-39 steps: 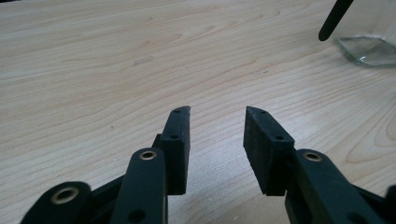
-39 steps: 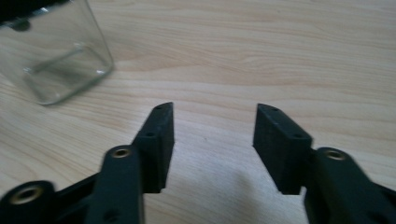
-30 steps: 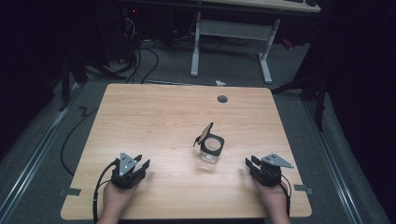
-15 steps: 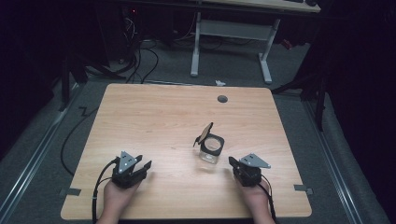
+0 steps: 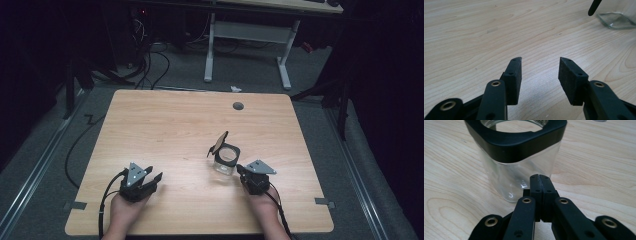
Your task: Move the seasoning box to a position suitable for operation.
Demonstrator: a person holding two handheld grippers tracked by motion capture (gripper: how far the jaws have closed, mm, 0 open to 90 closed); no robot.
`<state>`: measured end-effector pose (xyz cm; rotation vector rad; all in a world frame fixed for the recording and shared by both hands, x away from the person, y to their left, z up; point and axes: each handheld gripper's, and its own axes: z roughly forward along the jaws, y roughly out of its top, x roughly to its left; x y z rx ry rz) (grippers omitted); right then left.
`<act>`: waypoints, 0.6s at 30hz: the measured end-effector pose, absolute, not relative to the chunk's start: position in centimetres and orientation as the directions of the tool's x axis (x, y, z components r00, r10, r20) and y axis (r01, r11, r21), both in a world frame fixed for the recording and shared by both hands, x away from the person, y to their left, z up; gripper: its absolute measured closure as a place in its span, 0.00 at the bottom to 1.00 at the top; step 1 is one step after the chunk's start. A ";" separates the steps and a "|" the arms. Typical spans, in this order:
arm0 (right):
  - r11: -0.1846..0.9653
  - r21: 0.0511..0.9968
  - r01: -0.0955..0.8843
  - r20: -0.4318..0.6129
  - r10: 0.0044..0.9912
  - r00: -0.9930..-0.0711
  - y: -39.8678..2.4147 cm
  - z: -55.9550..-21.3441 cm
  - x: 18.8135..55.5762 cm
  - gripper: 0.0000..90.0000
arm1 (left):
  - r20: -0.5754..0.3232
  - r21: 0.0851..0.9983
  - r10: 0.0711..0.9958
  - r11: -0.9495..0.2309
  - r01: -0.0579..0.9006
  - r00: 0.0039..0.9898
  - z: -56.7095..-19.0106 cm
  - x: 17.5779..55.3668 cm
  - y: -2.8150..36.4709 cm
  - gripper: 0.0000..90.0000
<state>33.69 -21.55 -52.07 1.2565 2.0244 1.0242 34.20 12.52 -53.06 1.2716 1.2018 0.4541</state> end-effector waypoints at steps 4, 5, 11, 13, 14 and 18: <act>0.279 0.825 0.491 -0.050 0.902 -0.429 -21.2 -52.1 33.3 1.00 | -0.427 0.891 0.821 0.311 0.330 0.379 -53.0 34.2 12.5 0.61; 0.280 0.826 0.490 -0.048 0.900 -0.433 -21.1 -52.1 33.2 1.00 | -0.427 0.891 0.821 0.311 0.330 0.380 -53.0 34.1 12.5 0.61; 0.298 0.825 0.480 -0.044 0.881 -0.472 -19.7 -52.3 32.9 1.00 | -0.428 0.891 0.817 0.309 0.334 0.387 -53.0 34.0 12.2 0.61; 0.307 0.827 0.472 -0.040 0.868 -0.494 -19.0 -52.4 32.9 0.99 | -0.427 0.891 0.816 0.305 0.337 0.390 -53.0 33.9 12.1 0.61; 0.307 0.827 0.472 -0.040 0.868 -0.494 -19.0 -52.4 32.9 0.99 | -0.424 0.892 0.817 0.302 0.336 0.391 -53.0 33.9 12.1 0.61; 0.303 0.828 0.471 -0.034 0.867 -0.497 -19.2 -52.5 33.1 0.99 | -0.429 0.890 0.815 0.307 0.336 0.390 -53.0 33.9 12.1 0.62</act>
